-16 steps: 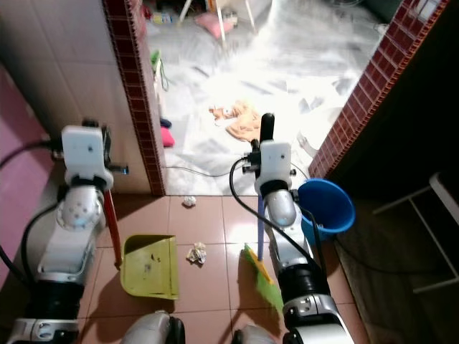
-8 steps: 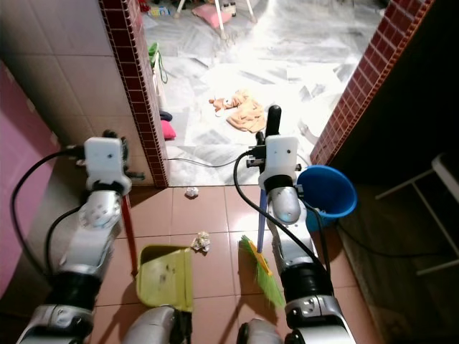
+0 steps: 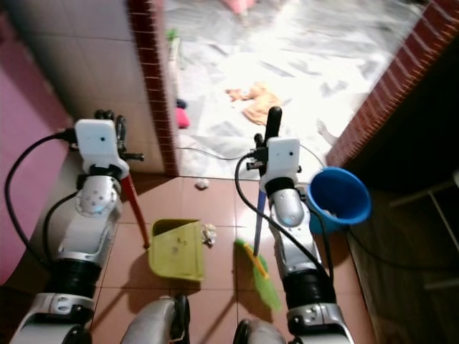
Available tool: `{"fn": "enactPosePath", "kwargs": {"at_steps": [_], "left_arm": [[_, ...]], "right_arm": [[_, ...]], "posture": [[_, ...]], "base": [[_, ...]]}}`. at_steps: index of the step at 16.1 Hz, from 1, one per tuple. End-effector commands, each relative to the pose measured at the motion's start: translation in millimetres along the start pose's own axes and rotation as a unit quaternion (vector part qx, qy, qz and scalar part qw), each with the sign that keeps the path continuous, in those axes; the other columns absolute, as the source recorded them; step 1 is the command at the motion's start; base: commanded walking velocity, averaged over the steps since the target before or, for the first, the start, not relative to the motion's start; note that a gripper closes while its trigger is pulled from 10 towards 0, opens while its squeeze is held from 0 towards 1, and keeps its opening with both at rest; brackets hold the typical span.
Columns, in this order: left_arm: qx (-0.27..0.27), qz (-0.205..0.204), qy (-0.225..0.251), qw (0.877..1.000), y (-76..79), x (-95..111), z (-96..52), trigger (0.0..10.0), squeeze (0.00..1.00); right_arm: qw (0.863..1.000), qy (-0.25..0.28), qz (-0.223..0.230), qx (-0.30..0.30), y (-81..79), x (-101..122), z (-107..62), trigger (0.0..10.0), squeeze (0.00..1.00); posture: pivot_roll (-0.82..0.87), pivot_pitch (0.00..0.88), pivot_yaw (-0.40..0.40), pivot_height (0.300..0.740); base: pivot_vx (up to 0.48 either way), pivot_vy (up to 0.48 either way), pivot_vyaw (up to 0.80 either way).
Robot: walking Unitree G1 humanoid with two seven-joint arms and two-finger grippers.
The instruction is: Sweep floor
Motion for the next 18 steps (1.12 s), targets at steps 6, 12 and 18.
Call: {"fn": "enactPosePath", "kwargs": {"at_steps": [6, 12, 18], "left_arm": [[-0.016, 0.011, 0.033, 0.999, 2.9, 20, 6.6, 10.0, 0.0], [-0.02, 0.011, 0.023, 0.999, 8.7, 16, 10.0, 10.0, 0.0], [-0.021, 0.005, 0.031, 0.999, 17.6, 10, 8.6, 10.0, 0.0]], "right_arm": [[1.0, 0.008, 0.004, -0.013, 2.5, 6, 5.5, 10.0, 0.0], [1.0, 0.008, -0.002, -0.023, 4.8, 6, 9.5, 10.0, 0.0], [0.999, 0.007, -0.027, -0.031, 5.4, 7, 14.1, 10.0, 0.0]], "posture": [[0.02, 0.113, -0.006, 0.74], [0.02, 0.107, -0.008, 0.74], [0.01, 0.105, -0.019, 0.74]], "base": [[0.413, 0.162, 0.0], [0.109, 0.04, 0.0], [0.0, 0.0, 0.0]]}}
Point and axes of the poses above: a point about 5 cm out from each wrist's last joint towards the gripper, its own z axis pointing out of the wrist towards the gripper, its own x axis along the axis of the wrist's last joint, y = z × x, the point moved 6 cm from there along z, pointing out of the wrist towards the gripper, and after that the axes turned 14 degrees about -z, right-handed, at the moved point
